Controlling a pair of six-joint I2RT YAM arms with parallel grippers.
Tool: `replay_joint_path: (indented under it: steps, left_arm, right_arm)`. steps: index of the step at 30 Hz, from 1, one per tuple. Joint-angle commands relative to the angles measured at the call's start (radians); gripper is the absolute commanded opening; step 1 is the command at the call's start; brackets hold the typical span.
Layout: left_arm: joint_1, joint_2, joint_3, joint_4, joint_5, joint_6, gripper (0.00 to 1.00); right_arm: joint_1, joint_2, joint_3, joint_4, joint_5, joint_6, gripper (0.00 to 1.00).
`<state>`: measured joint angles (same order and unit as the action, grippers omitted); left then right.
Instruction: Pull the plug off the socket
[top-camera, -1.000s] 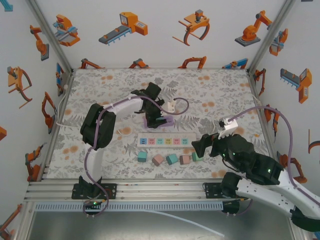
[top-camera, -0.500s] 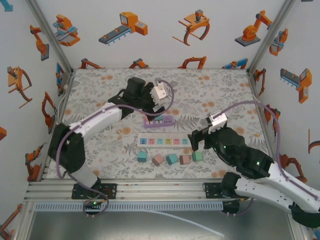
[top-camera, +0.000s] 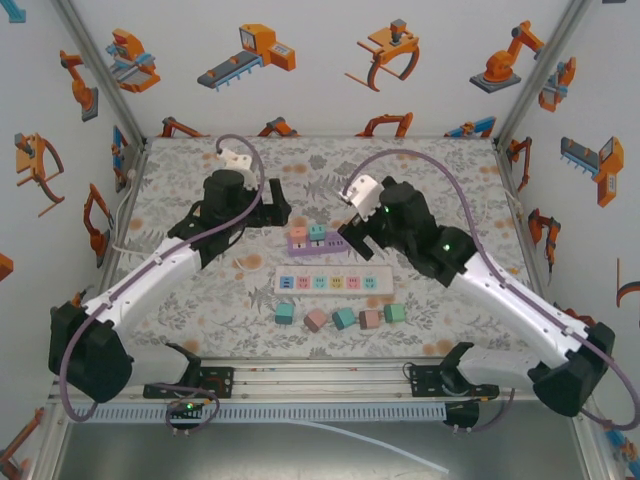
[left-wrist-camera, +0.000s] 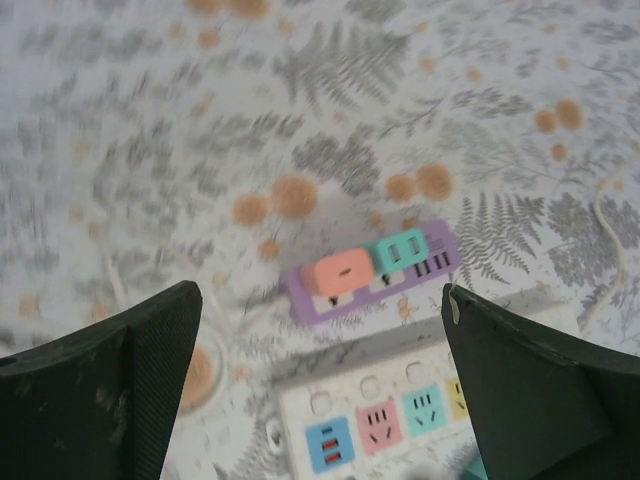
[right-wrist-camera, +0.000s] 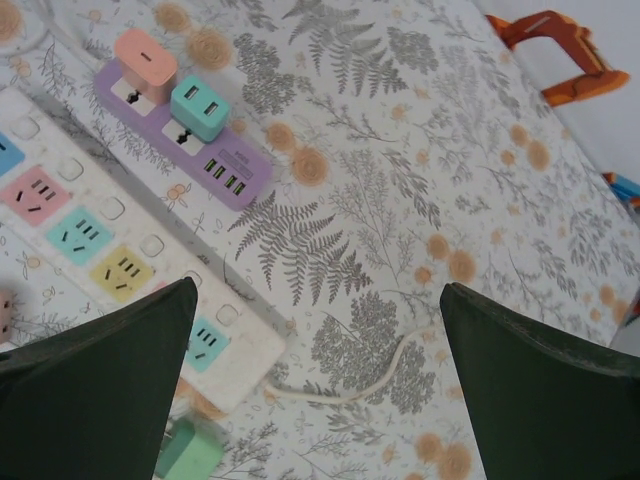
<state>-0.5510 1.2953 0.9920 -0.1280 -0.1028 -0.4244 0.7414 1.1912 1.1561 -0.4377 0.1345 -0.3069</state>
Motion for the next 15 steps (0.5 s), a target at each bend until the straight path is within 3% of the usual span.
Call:
replay_joint_path:
  steps: [1, 5, 15]
  left_arm:
    - [0.007, 0.041, 0.008, -0.205, -0.088, -0.320, 0.97]
    - [0.007, 0.110, 0.018, -0.269, -0.079, -0.404, 0.99]
    - [0.016, 0.282, 0.023, -0.171, 0.054, -0.429, 0.64]
  right_arm:
    - [-0.066, 0.084, 0.080, -0.032, -0.287, -0.130, 0.99]
    - [-0.130, 0.206, 0.140, -0.018, -0.422, -0.151, 0.96]
    - [-0.162, 0.453, 0.222, 0.103, -0.576, -0.204, 0.90]
